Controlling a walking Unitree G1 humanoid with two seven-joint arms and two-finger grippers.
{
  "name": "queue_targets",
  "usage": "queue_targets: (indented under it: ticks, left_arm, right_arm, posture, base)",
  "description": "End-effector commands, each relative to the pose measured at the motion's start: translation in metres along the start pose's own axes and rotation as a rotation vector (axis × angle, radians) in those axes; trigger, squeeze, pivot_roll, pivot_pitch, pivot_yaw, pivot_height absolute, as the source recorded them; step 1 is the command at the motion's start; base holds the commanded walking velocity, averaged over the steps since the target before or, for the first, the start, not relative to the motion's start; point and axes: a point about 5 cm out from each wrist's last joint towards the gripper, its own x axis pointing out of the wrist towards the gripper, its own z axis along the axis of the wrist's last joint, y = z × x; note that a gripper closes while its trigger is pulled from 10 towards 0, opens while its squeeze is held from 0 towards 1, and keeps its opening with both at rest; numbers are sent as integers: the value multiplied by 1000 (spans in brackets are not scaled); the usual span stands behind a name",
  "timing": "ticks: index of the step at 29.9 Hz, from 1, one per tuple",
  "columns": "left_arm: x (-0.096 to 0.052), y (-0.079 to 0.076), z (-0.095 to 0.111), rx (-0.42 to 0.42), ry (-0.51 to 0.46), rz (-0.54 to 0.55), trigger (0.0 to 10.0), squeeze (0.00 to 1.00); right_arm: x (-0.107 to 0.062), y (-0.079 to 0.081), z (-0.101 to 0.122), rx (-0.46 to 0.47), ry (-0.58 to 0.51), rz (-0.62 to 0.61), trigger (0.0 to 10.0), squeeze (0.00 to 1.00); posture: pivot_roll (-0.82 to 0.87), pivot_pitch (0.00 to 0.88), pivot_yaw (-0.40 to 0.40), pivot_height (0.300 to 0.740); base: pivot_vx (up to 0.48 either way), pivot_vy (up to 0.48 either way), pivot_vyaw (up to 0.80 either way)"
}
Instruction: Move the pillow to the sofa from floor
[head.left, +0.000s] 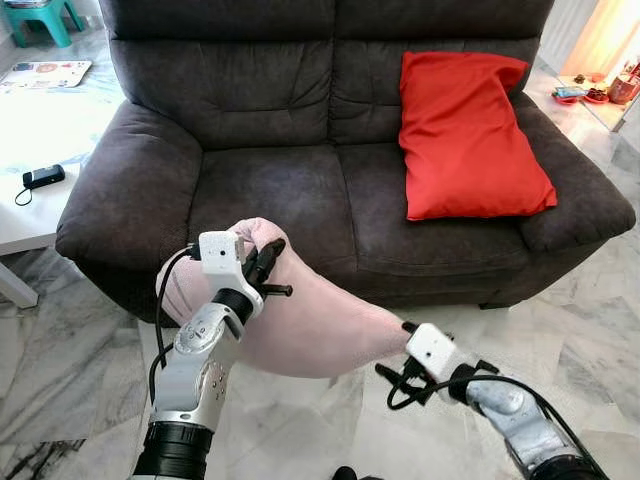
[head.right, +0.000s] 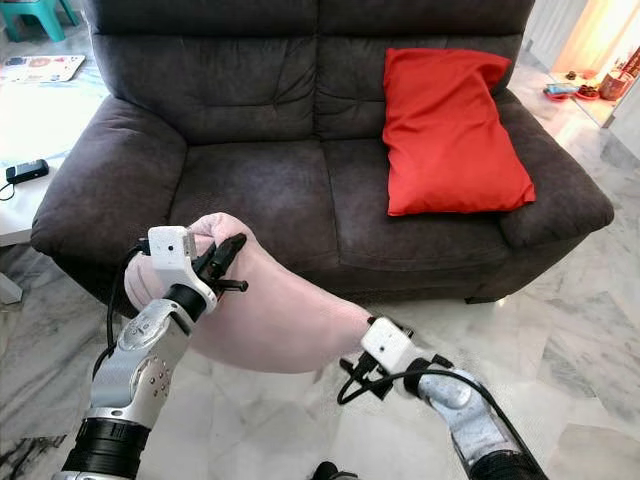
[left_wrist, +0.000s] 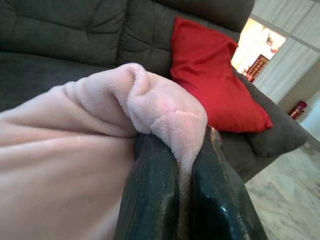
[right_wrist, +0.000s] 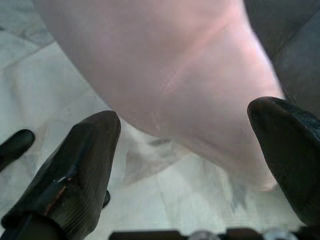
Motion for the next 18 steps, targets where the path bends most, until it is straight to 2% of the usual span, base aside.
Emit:
queue_targets:
  ticks: [1, 10, 18]
  left_arm:
    - [6, -16, 28, 21, -116, -85, 10000, 0]
    - [5, -18, 26, 22, -94, -120, 10000, 0]
    - [8, -21, 29, 18, -103, -131, 10000, 0]
  right_arm:
    - [-1, -1, -3, -14, 15, -9, 10000, 0]
    - [-3, -19, 1, -36, 13, -119, 10000, 0]
    - [-2, -7, -10, -25, 54, -45, 10000, 0]
  posture:
    - [-27, 118, -42, 740]
    - [-28, 119, -41, 740]
    - [-27, 119, -41, 740]
  base:
    - [0, 0, 0]
    - [0, 0, 0]
    - [0, 0, 0]
